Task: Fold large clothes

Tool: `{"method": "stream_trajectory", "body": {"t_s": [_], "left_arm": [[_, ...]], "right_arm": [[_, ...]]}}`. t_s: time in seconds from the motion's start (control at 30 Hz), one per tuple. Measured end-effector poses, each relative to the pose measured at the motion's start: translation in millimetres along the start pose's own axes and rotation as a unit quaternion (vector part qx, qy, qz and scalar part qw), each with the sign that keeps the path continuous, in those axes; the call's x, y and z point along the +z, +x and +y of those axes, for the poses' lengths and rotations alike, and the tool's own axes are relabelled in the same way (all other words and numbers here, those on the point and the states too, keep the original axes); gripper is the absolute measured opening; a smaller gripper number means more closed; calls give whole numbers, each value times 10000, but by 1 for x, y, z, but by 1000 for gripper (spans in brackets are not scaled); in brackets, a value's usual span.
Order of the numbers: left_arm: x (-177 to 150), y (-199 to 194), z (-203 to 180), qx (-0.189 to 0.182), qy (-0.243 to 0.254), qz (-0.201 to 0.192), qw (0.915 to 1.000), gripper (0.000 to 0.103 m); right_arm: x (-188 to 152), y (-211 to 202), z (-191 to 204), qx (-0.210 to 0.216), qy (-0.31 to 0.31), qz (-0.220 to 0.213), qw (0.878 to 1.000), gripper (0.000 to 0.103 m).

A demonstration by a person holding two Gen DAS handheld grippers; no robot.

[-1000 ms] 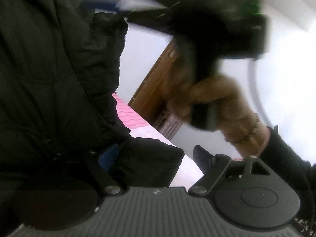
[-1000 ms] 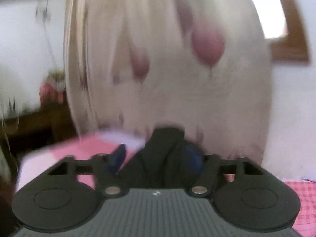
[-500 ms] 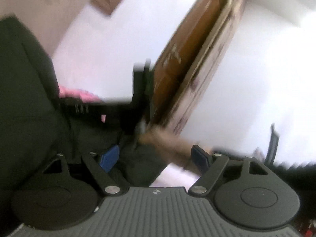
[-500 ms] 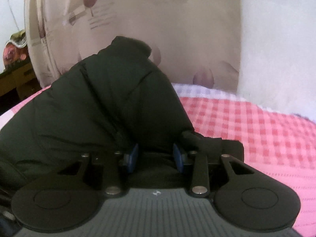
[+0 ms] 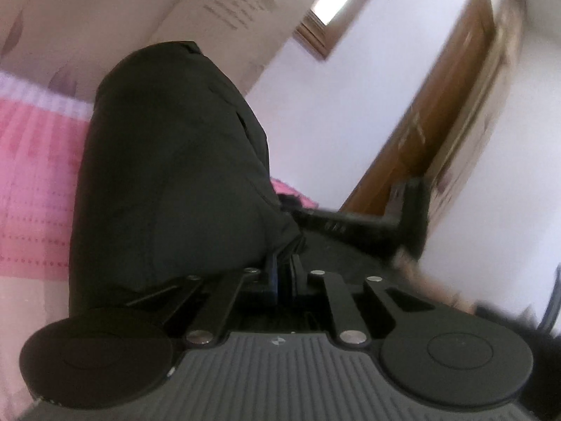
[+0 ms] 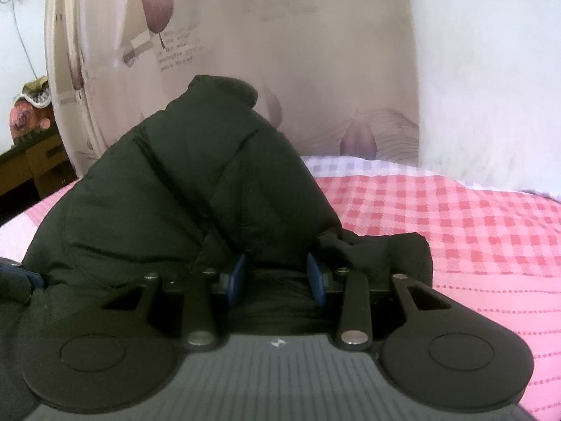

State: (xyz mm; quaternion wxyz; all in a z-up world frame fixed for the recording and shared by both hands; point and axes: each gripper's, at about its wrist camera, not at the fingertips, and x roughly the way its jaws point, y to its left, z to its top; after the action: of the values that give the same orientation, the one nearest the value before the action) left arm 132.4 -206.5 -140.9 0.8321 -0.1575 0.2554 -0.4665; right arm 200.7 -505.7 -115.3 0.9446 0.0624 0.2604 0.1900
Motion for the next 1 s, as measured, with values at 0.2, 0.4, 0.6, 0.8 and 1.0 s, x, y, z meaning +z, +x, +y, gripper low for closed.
{"method": "stream_trajectory", "body": {"t_s": [0.2, 0.4, 0.6, 0.8, 1.0], "left_arm": [[-4, 6, -1, 8, 101, -38, 9999, 16], [1, 9, 3, 104, 330, 57, 9994, 16], [1, 11, 8, 163, 576, 201, 9980, 14], [-2, 10, 2, 320, 725, 192, 9967, 13], [-3, 12, -5, 489, 937, 148, 9943, 13]], "right_arm": [[13, -83, 20, -307, 136, -409, 9986, 41], [-44, -143, 81, -837, -497, -448, 9942, 39], [-83, -112, 73, -1234, 95, -43, 9923, 40], [-81, -102, 56, -1211, 618, 197, 9905, 63], [-83, -105, 51, -1399, 876, 199, 9861, 84]]}}
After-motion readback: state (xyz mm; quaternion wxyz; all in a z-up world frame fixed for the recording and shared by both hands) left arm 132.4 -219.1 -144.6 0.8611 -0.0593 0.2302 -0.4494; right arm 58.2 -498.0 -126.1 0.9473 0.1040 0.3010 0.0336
